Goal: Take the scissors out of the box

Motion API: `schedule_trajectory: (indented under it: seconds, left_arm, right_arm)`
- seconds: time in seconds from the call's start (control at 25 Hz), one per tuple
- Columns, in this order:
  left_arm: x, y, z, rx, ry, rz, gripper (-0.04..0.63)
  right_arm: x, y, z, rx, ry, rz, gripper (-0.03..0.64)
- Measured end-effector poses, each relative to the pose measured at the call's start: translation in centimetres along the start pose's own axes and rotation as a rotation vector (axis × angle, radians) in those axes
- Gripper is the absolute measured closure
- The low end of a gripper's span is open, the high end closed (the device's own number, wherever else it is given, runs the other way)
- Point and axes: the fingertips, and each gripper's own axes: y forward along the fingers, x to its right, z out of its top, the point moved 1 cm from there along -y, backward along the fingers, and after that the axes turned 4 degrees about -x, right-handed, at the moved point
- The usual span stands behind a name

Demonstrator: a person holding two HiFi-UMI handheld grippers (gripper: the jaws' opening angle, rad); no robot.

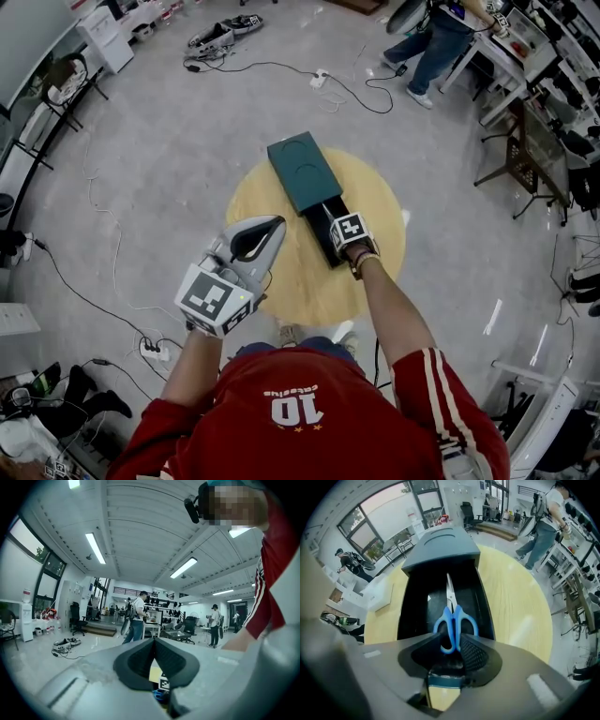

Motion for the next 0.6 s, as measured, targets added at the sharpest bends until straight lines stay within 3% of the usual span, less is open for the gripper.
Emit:
schedule_trajectory:
  seconds: [0.08, 0.6]
  left_arm:
    - [-0.4, -0.4, 0.0, 0.005, -0.008, 0.007, 0.592]
    - [-1.1, -1.7, 0.0, 0.015, -0.036, 0.022, 0.592]
  right_arm:
    - [0.2, 0.1, -0.1, -0.012, -0.017, -0.015, 0.539]
    - [0.4, -0.7, -0.6, 0.038, -0.013, -0.001, 0.549]
